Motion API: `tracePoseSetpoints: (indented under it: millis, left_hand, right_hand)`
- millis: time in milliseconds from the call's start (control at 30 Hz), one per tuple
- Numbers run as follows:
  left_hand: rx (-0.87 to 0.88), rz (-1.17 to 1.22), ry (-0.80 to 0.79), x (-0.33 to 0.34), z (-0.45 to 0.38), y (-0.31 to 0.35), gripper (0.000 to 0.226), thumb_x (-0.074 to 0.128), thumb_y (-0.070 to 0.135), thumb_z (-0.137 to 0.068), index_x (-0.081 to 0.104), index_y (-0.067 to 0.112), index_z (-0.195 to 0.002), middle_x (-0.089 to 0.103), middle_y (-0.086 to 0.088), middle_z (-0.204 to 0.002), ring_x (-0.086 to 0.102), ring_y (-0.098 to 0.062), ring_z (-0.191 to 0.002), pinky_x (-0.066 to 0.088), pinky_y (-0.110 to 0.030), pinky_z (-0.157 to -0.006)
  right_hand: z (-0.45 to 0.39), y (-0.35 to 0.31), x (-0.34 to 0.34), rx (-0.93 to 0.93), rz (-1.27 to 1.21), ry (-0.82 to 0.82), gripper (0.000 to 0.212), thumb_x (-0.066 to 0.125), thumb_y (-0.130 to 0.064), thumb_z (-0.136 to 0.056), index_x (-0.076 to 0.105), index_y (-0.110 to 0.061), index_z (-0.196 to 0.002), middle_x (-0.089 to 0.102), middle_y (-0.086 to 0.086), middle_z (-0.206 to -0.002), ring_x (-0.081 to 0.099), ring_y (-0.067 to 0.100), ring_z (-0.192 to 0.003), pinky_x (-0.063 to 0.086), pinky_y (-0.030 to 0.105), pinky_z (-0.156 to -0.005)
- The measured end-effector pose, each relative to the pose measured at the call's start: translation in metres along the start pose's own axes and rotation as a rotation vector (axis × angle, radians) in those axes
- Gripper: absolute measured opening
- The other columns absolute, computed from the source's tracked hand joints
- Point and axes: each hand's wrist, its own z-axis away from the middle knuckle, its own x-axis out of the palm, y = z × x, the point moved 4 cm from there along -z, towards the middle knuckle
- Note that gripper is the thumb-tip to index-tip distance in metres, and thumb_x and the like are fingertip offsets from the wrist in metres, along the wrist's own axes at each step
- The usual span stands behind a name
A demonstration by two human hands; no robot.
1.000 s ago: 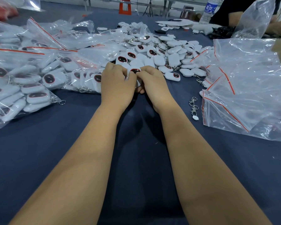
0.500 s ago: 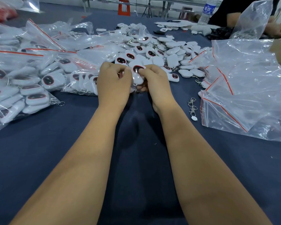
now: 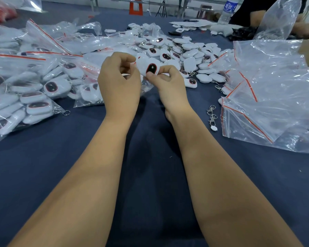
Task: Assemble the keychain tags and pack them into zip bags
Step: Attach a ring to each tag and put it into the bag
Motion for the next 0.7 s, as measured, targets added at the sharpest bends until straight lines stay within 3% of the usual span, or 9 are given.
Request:
tracePoseSetpoints:
  millis: [133,200,300,333,433,500,567,633,700]
  left_hand:
    - [-0.020,0.054,0.060,-0.003,-0.002,-0.001,0.014,0.057,0.008,-0.086,0.060,0.022,-0.089,0.066,-0.003,-0.096,0.057,0.001,-0.077,0.045,-0.012,-0.072]
    - [-0.020,0.065,0.057,-0.002,-0.001,0.000,0.014,0.058,0.007,-0.086,0.060,0.021,-0.089,0.066,-0.003,-0.096,0.058,-0.001,-0.078,0.045,-0.012,-0.071]
    - [-0.015,0.093,0.058,-0.002,-0.001,0.003,0.015,0.058,0.007,-0.086,0.060,0.021,-0.088,0.065,0.003,-0.091,0.058,-0.003,-0.078,0.047,-0.016,-0.073]
    - [-0.017,0.115,0.057,-0.003,-0.001,0.004,0.014,0.058,0.007,-0.086,0.060,0.021,-0.088,0.064,0.006,-0.087,0.058,-0.004,-0.078,0.047,-0.017,-0.074]
    - [-0.047,0.191,0.011,-0.001,0.003,0.005,0.012,0.051,0.013,-0.089,0.062,0.019,-0.088,0.062,0.013,-0.081,0.058,-0.003,-0.078,0.048,-0.021,-0.075]
    - [-0.067,0.223,-0.042,0.002,0.007,0.006,0.018,0.046,0.019,-0.091,0.063,0.021,-0.086,0.064,0.009,-0.080,0.058,-0.006,-0.079,0.050,-0.030,-0.076]
    - [-0.077,0.250,-0.095,0.005,0.009,0.004,0.022,0.043,0.023,-0.092,0.065,0.020,-0.089,0.066,0.002,-0.086,0.061,-0.010,-0.084,0.054,-0.032,-0.075]
    - [-0.072,0.244,-0.129,0.007,0.009,0.002,0.028,0.041,0.027,-0.093,0.066,0.017,-0.096,0.069,0.000,-0.093,0.065,-0.012,-0.092,0.055,-0.031,-0.079]
    - [-0.042,0.206,-0.124,0.006,0.007,0.002,0.028,0.039,0.026,-0.095,0.066,0.019,-0.096,0.070,0.004,-0.094,0.067,-0.009,-0.097,0.053,-0.034,-0.086]
  right_hand:
    - [0.002,-0.002,0.004,-0.097,0.272,-0.044,0.022,0.072,-0.018,-0.085,0.058,-0.016,-0.068,0.054,-0.001,-0.065,0.046,0.009,-0.065,0.038,0.024,-0.063]
    - [0.002,-0.002,0.010,-0.099,0.328,-0.118,0.025,0.068,-0.018,-0.087,0.061,-0.002,-0.070,0.053,0.018,-0.068,0.043,0.017,-0.068,0.033,0.029,-0.066]
    - [0.011,-0.001,0.011,-0.088,0.321,-0.176,0.036,0.054,-0.015,-0.096,0.055,0.018,-0.081,0.047,0.024,-0.071,0.039,0.016,-0.073,0.030,0.032,-0.070]
    - [0.013,-0.002,0.012,-0.057,0.313,-0.206,0.033,0.050,-0.012,-0.097,0.057,0.015,-0.079,0.048,0.024,-0.072,0.042,0.012,-0.074,0.033,0.032,-0.072]
    - [0.004,-0.006,0.021,0.033,0.444,-0.395,0.030,0.046,-0.006,-0.099,0.053,-0.019,-0.073,0.048,-0.005,-0.071,0.046,0.006,-0.090,0.039,0.031,-0.089]
    - [0.004,-0.002,0.020,0.144,0.397,-0.414,0.017,0.043,-0.003,-0.101,0.047,-0.019,-0.095,0.037,-0.005,-0.077,0.035,0.010,-0.101,0.035,0.027,-0.087]
    - [-0.002,-0.004,0.024,0.119,0.430,-0.503,0.020,0.043,0.001,-0.098,0.056,-0.011,-0.107,0.051,0.004,-0.084,0.045,0.015,-0.097,0.036,0.022,-0.079]
    - [0.009,-0.003,0.023,0.071,0.277,-0.414,0.020,0.047,0.001,-0.094,0.066,-0.006,-0.095,0.065,0.007,-0.083,0.061,0.019,-0.083,0.047,0.025,-0.080]
    - [0.007,0.003,0.012,0.025,0.181,-0.268,0.019,0.051,0.001,-0.094,0.066,-0.005,-0.085,0.066,0.011,-0.078,0.062,0.023,-0.076,0.051,0.036,-0.080]
